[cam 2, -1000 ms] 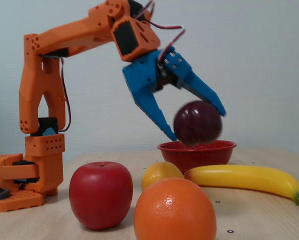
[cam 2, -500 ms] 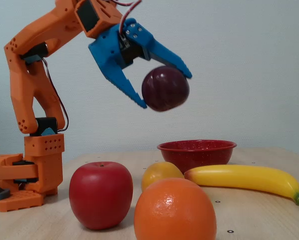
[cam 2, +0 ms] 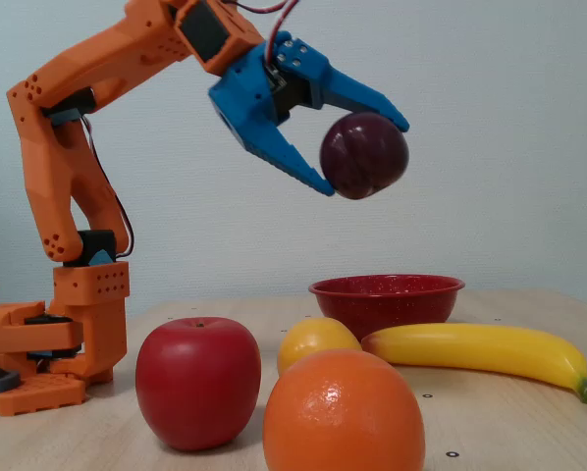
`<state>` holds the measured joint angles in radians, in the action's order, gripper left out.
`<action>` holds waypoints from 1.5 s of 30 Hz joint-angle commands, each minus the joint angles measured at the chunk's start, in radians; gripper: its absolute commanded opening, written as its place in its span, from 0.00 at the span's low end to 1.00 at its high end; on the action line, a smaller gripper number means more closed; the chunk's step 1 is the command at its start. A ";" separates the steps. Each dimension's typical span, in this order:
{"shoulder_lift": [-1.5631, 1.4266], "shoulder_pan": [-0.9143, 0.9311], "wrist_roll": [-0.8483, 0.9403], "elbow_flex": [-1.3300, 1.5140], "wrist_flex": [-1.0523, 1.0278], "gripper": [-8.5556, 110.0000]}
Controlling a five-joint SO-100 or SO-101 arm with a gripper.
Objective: Put plum in the red bowl.
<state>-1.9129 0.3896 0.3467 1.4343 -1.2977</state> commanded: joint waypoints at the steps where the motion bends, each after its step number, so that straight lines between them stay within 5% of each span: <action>1: -0.052 -0.064 -0.046 -0.060 0.043 0.07; 26: 0.101 -0.718 -0.296 -0.229 0.137 0.07; 45: 0.476 -1.032 -0.357 -0.540 -0.054 0.07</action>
<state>-1.3929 -0.6274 -0.0077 1.0170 -1.3422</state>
